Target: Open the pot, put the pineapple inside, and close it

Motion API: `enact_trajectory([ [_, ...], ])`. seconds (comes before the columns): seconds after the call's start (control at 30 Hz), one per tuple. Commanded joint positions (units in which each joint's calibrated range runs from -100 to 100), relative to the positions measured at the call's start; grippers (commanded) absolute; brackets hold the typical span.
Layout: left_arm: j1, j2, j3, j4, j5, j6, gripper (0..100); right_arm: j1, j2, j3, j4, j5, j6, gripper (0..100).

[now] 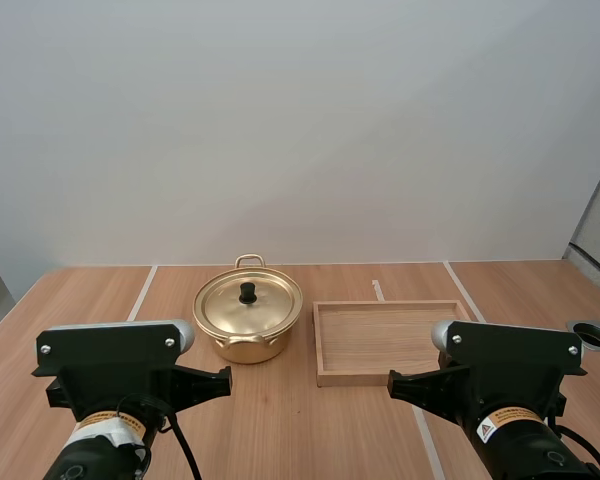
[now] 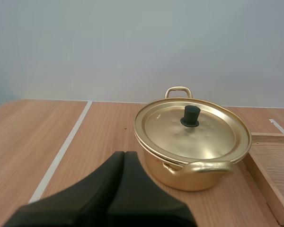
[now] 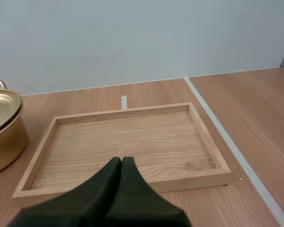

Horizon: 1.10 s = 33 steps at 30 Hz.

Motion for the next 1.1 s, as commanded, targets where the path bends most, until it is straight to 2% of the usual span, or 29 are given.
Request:
enact_trajectory([
  [0.0, 0.21, -0.4, 0.1, -0.7, -1.9, -0.3, 0, -0.2, -0.3, 0.0, 0.1, -0.7, 0.1, 0],
  [1.07, 0.21, -0.4, 0.1, -0.7, -1.9, -0.3, 0, -0.2, -0.3, 0.0, 0.1, -0.7, 0.1, 0],
])
